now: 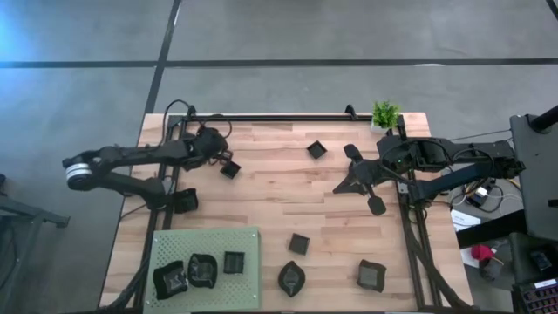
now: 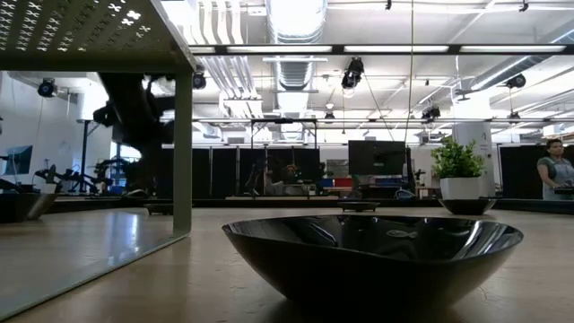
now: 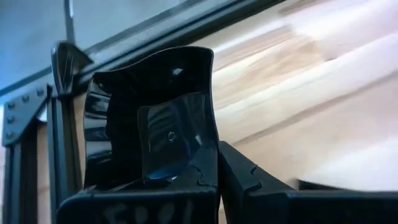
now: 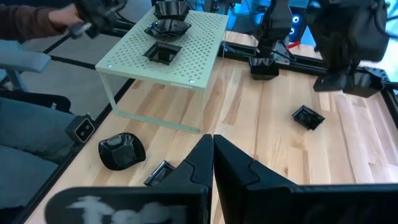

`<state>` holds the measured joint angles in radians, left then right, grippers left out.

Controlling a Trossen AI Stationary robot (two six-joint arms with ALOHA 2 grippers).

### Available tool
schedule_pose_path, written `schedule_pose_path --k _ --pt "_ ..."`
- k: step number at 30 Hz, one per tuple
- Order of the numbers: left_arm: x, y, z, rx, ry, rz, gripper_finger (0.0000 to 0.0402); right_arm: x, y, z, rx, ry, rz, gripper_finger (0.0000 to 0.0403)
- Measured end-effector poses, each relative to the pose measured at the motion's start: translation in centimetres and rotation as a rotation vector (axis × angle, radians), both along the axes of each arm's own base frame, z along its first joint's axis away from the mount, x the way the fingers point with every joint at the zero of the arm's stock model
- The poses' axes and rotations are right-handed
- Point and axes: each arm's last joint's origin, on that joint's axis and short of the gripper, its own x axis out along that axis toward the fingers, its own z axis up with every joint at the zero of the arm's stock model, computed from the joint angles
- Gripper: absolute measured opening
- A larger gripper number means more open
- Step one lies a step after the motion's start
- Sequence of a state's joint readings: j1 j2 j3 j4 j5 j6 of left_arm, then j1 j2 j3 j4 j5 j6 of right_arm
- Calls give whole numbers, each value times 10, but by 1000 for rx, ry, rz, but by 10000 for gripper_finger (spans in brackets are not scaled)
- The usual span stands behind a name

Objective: Pick & Place Mini shaped plates
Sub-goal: Stack the black distorted square plate on top of the other black distorted square plate on the shelf

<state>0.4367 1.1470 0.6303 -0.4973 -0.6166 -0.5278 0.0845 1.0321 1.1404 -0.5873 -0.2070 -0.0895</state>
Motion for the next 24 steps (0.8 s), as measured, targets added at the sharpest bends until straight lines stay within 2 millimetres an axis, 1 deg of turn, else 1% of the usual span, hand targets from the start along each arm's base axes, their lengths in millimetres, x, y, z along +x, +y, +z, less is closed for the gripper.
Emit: schedule_pose_path --k 6,13,15,18,24 --pt "3 -29 44 -10 -10 -93 0 0 0 0 0 0 0 8" --pt "9 -76 88 -6 0 -273 0 0 0 0 0 0 0 8" --pt "11 -92 96 -7 2 -355 0 0 0 0 1 1 -1 8" --pt "9 -117 105 36 59 -539 0 0 0 0 1 3 -1 8" --pt "-4 -160 122 61 67 -786 0 0 0 -1 -3 8 1 8"
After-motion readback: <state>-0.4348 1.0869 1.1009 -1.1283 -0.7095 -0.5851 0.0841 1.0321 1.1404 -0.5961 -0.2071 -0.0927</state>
